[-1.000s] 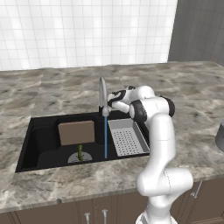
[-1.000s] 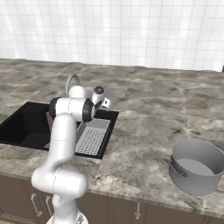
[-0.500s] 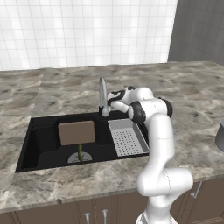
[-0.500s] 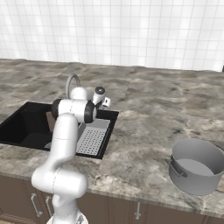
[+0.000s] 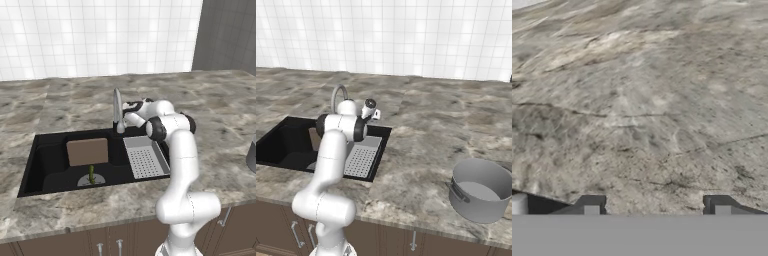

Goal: Dump the squash from the pot into the sink. Then turn on the water and wash the squash. Then turn off the water and put the squash back in the pot.

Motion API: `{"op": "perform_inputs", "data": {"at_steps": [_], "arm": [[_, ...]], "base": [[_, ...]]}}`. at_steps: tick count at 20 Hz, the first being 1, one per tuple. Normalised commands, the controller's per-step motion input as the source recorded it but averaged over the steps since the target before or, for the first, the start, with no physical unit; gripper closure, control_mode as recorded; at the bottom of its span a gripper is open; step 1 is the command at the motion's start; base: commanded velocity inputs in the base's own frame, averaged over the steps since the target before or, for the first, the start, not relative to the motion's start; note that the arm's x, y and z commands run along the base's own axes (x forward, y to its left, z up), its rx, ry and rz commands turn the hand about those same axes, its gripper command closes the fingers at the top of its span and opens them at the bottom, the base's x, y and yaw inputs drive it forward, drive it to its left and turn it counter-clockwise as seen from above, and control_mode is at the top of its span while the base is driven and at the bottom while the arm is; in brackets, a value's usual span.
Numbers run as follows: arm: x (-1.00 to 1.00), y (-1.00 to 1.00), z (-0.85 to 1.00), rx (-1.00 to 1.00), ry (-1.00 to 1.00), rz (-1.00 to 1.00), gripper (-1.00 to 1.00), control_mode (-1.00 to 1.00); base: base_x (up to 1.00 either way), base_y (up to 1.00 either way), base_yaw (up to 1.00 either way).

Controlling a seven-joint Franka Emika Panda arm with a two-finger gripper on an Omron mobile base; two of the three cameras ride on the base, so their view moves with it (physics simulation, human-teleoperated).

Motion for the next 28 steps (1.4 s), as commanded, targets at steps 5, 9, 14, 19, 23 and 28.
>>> {"op": "perform_inputs", "data": {"at_steps": [5, 9, 14, 19, 23, 28], "arm": [[0.0, 0.08, 0.39, 0.0, 0.0, 0.0, -1.0, -1.0], [-0.98, -0.66, 0.92, 0.0, 0.0, -0.09, -1.0, -1.0], [-1.0, -0.44, 0.96, 0.0, 0.0, -0.1, -1.0, -1.0], [-1.0, -0.07, 0.82, 0.0, 0.06, -0.1, -1.0, -1.0], [-1.0, 0.0, 0.82, 0.01, 0.16, -0.1, -1.0, -1.0], [-1.0, 0.01, 0.85, 0.01, 0.24, -0.06, -1.0, -1.0]], "base": [[0.0, 0.0, 0.0], [0.0, 0.0, 0.0], [0.0, 0.0, 0.0], [0.0, 0.0, 0.0], [0.0, 0.0, 0.0], [0.0, 0.0, 0.0]]}}
